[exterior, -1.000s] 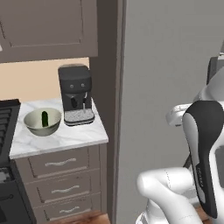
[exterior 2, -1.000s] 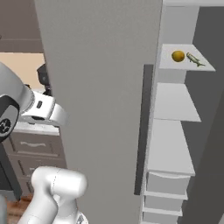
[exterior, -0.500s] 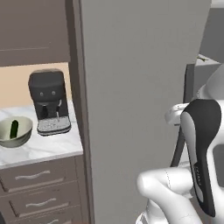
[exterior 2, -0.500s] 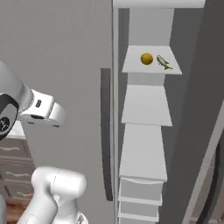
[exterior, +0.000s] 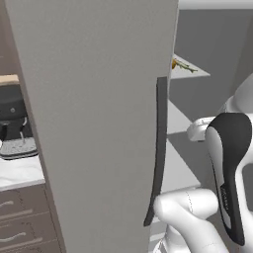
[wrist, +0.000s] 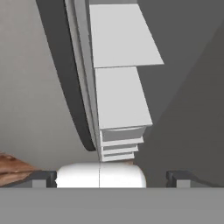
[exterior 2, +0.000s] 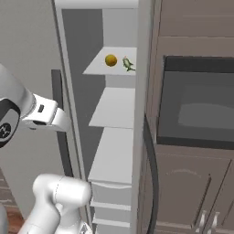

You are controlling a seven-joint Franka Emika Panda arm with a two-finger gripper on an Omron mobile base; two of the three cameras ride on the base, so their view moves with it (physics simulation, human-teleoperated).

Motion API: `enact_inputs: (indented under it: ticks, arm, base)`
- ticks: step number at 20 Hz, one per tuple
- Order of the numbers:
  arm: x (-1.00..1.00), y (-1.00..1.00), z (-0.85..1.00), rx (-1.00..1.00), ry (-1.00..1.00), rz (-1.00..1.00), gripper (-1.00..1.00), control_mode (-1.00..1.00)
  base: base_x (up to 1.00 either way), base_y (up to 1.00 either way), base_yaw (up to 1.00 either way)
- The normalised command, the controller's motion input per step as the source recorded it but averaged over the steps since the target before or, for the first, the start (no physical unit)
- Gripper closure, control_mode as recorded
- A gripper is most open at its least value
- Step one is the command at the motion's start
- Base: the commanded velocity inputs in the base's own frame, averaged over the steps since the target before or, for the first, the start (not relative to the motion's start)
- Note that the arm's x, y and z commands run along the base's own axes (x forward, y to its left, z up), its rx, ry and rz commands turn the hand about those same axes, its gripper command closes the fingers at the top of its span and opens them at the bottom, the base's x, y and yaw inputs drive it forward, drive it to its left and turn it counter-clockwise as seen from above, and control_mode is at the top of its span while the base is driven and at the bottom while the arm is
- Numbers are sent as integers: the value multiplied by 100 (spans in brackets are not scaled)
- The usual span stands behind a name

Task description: Take the lemon, fish, and cucumber from the freezer and place them in the bowl on the counter.

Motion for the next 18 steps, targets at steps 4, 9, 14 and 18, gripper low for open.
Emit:
enact_inputs:
  ticks: [4, 9, 14, 18]
  arm:
    - [0, 0, 0, 0, 0, 0, -100, 100]
    - [0, 0, 0, 0, 0, 0, -100, 100]
    - [0, 0, 0, 0, 0, 0, -100, 100]
    - [0, 0, 0, 0, 0, 0, -100, 100]
  base:
    - [21, -63, 0]
    - [32, -55, 0]
    - [40, -54, 0]
    - [36, -64, 0]
